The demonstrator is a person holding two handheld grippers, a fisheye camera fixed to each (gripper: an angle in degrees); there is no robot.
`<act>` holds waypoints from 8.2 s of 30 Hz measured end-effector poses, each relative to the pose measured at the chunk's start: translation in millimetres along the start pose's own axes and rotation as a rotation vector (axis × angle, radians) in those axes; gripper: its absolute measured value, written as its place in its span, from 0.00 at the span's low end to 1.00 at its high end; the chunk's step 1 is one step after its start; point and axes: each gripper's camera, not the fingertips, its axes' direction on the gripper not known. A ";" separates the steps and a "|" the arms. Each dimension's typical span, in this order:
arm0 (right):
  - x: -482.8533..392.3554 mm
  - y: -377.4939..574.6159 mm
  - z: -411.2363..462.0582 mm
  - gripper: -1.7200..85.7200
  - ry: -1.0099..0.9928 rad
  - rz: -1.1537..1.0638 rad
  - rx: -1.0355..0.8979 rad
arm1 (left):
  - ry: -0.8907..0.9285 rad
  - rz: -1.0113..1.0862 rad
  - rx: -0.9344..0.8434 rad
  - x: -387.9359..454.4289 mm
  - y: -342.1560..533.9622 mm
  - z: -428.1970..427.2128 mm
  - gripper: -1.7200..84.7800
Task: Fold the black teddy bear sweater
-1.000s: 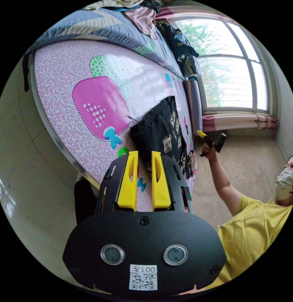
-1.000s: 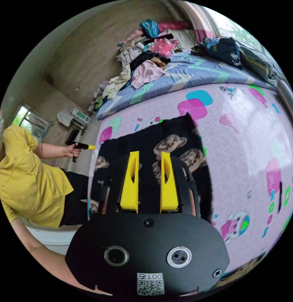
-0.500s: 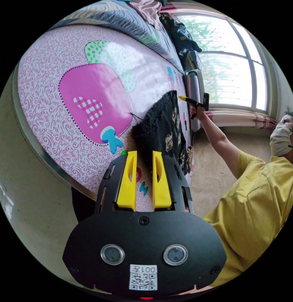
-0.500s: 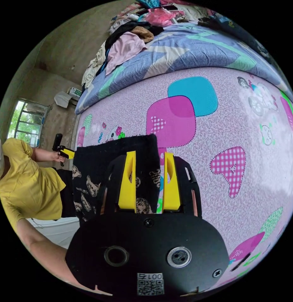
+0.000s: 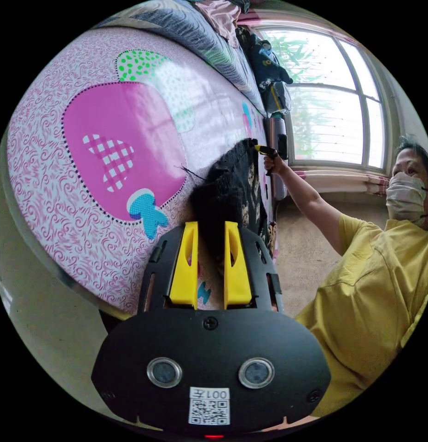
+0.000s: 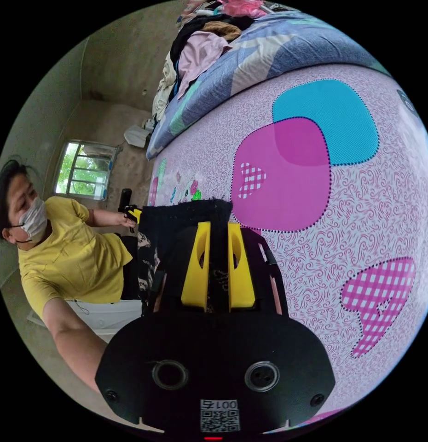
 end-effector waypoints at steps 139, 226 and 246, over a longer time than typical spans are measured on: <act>-228.8 543.7 410.2 0.04 0.097 0.781 0.948 | -0.215 1.051 -0.758 257.9 64.5 73.5 0.01; -59.5 675.0 241.6 0.06 -0.568 0.808 1.517 | 0.254 -0.154 -0.399 446.5 -118.3 160.0 0.05; -187.5 645.3 172.4 0.07 -0.176 0.551 1.459 | 0.238 0.357 -0.483 596.2 -58.2 123.8 0.02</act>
